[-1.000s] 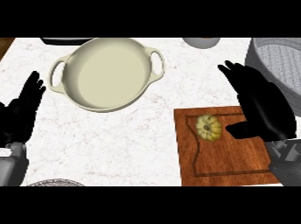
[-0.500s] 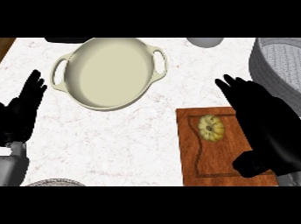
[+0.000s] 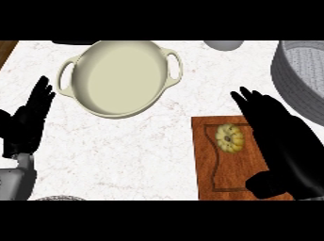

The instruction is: Pick the squash from the cutting board and place it in the basket

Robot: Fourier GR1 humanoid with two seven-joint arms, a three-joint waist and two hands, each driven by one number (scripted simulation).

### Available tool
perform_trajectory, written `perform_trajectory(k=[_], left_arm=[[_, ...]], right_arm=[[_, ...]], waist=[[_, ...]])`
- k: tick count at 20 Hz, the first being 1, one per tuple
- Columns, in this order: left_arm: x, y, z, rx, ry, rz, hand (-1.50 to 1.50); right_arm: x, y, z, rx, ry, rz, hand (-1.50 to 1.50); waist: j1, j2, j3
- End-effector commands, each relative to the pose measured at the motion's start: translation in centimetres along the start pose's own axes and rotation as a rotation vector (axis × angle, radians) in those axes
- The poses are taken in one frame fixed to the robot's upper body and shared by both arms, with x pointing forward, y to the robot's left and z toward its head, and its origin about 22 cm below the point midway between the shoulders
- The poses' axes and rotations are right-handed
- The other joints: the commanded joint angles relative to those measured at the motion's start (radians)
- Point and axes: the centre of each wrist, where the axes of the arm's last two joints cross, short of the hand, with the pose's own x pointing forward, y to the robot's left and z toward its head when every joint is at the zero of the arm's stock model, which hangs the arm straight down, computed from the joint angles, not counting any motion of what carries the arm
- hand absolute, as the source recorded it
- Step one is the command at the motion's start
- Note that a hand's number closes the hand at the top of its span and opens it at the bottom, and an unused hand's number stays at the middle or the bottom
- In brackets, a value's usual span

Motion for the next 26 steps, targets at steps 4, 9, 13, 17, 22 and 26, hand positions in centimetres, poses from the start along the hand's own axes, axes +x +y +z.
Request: perform_trajectory(k=[4,9,13,17,22,26], left_arm=[[-1.1,-0.3,-0.1,0.01,-0.009,-0.007,0.0],[0.2,-0.5,0.2,0.009,0.002,-0.004,0.0],[0.6,-0.6,-0.6,0.004,0.002,-0.011,0.0],[1.2,0.8,-1.0,0.022,-0.015,0.003,0.0],[0.7,-1.4,-0.4,0.013,0.013,-0.002,0.0],[-0.5,-0.2,1.0,0.009,-0.008,-0.004,0.0]], right_arm=[[-2.0,1.8,-1.9,-0.007,0.009,-0.018,-1.5],[-3.7,7.1,-2.2,-0.044,-0.043,-0.005,-1.5],[-5.3,5.7,-1.9,-0.073,-0.039,-0.008,-1.5],[-4.3,6.6,-2.4,-0.078,-0.05,0.003,-1.5],[-5.7,8.5,-2.2,-0.065,-0.075,-0.041,-1.5],[-3.7,7.6,-3.1,-0.065,-0.063,-0.026,-1.5]], waist=[[0.002,0.002,0.0],[0.002,0.002,0.001],[-0.001,0.001,0.0],[0.002,0.001,0.0],[0.001,0.001,0.001],[0.004,0.001,0.0]])
